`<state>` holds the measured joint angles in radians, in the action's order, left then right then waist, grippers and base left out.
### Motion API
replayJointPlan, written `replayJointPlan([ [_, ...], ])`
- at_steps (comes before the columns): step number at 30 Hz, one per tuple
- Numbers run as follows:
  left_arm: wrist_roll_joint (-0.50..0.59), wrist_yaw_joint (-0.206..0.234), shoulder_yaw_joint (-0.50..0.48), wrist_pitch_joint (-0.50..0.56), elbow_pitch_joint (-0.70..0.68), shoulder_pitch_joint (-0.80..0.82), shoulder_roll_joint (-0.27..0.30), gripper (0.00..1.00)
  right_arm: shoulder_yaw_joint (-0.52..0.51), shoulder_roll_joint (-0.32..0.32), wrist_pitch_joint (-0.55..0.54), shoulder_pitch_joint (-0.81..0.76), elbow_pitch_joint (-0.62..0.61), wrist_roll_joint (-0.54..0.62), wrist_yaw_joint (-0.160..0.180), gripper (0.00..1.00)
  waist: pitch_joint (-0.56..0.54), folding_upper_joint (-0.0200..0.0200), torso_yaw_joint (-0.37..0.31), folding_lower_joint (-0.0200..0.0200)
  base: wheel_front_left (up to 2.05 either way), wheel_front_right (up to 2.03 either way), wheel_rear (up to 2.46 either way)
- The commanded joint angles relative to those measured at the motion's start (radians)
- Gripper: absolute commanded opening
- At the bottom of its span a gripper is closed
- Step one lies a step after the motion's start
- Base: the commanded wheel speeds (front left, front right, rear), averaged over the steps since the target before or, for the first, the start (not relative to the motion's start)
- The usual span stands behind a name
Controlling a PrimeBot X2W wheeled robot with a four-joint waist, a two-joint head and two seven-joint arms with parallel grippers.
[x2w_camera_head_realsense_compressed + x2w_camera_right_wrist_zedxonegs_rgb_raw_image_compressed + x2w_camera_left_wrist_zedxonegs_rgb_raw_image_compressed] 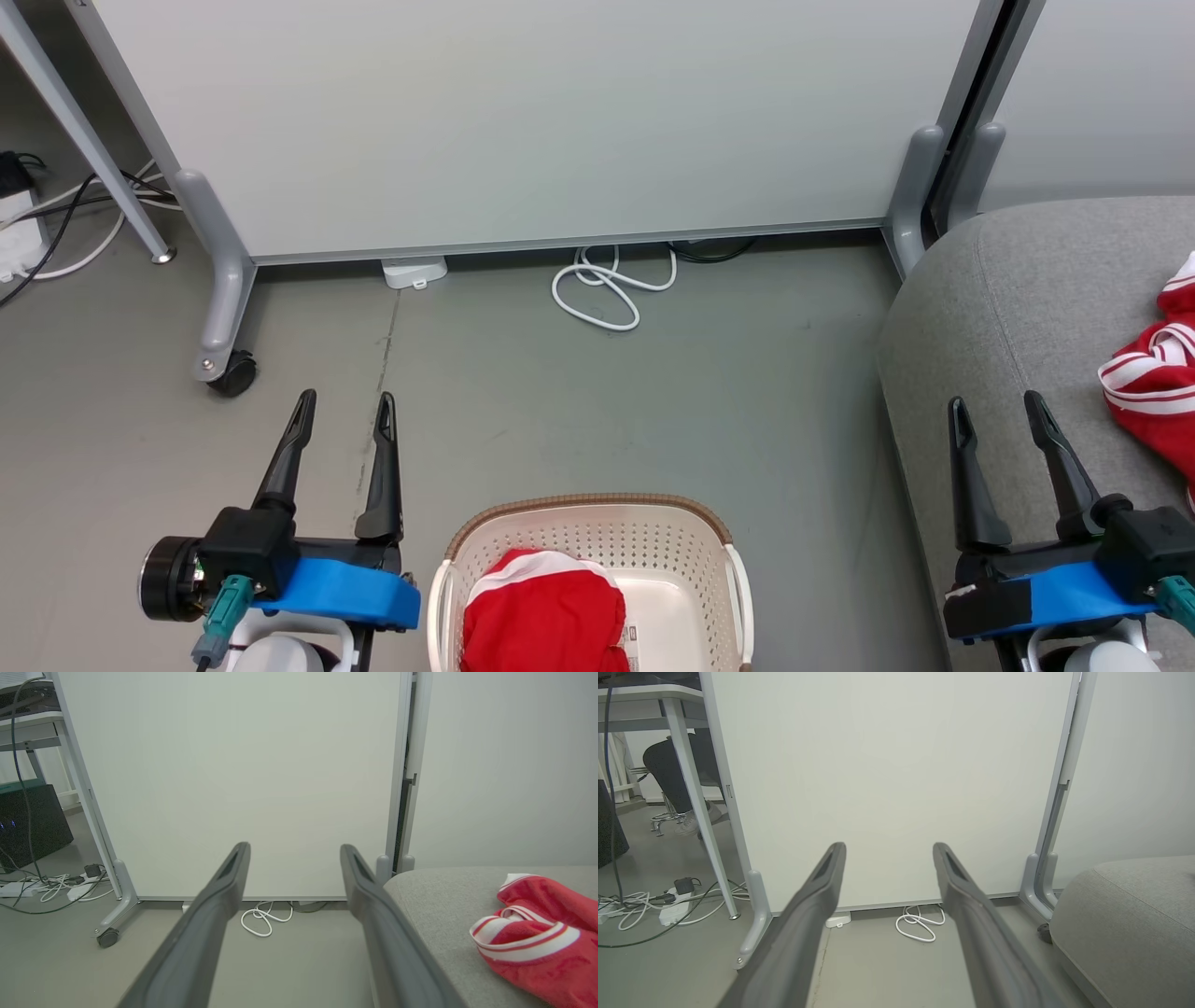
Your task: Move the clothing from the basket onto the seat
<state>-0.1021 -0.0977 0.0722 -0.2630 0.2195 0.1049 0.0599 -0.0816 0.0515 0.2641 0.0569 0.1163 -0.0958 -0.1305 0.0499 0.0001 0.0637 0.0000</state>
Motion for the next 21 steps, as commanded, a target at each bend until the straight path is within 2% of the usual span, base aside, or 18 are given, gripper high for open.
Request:
replayJointPlan([
  [1, 0.008, -0.002, -0.006, -0.003, 0.002, -0.006, -0.001, 1.00, 0.002, -0.002, 0.000, -0.005, 0.003, -0.002, 0.000, 1.00, -0.001, -0.0001, 0.000, 0.0000, 0.00, 0.00, 0.00],
  [21, 0.027, -0.016, -0.010, -0.003, 0.014, 0.006, -0.007, 1.00, 0.009, -0.002, 0.000, 0.006, 0.013, -0.012, 0.000, 1.00, 0.001, -0.0001, -0.006, 0.0000, 0.00, 0.00, 0.00],
])
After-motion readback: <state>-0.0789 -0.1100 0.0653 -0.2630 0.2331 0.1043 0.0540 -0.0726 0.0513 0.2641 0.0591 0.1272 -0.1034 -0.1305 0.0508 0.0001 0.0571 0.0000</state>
